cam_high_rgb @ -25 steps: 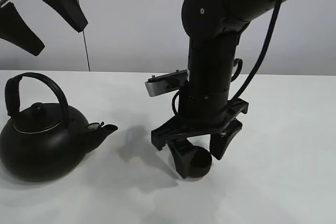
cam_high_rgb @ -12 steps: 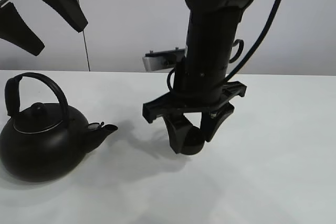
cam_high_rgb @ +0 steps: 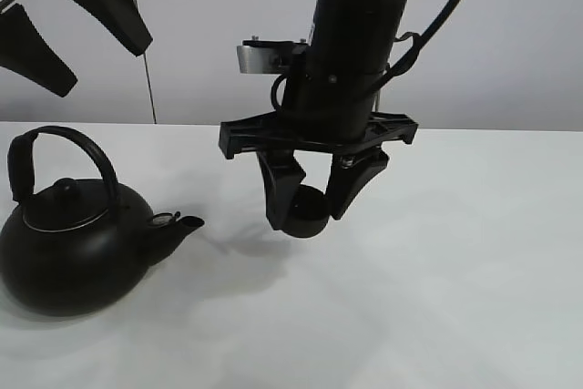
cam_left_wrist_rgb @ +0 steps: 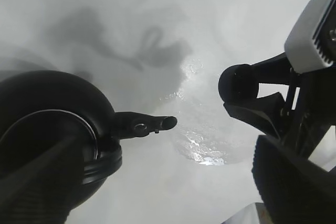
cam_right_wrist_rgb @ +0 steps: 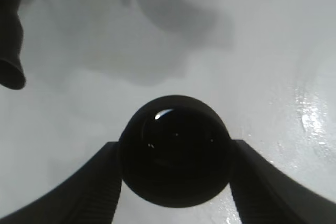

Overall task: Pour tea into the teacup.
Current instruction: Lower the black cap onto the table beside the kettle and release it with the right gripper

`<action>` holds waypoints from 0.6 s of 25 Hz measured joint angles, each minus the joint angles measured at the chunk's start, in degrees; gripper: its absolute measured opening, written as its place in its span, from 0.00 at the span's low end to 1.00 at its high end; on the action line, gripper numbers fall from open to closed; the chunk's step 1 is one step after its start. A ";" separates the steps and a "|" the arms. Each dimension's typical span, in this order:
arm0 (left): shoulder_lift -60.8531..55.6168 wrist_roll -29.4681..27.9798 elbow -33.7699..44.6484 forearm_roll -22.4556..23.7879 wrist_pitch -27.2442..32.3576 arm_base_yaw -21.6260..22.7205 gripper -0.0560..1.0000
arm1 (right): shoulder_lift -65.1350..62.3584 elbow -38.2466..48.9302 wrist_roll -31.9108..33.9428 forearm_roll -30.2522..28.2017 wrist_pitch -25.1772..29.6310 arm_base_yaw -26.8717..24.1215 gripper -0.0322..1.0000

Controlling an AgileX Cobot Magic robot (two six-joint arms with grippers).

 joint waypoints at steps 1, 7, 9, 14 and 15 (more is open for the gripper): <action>0.00 0.00 0.00 0.00 -0.01 0.00 0.65 | 0.37 0.00 0.61 0.00 -0.67 0.58 0.42; 0.00 0.00 0.00 0.00 -0.01 0.00 0.65 | 3.45 0.00 4.80 -0.61 -4.24 4.49 0.42; 0.00 0.00 0.00 0.00 -0.01 0.00 0.65 | 4.61 0.00 5.98 -0.86 -4.35 4.58 0.42; 0.00 0.00 0.00 0.00 -0.17 0.00 0.65 | 6.73 0.00 6.79 -1.05 -6.92 4.58 0.42; 0.00 0.00 0.00 0.00 -0.32 0.00 0.65 | 7.01 0.00 6.88 -1.05 -7.70 4.58 0.42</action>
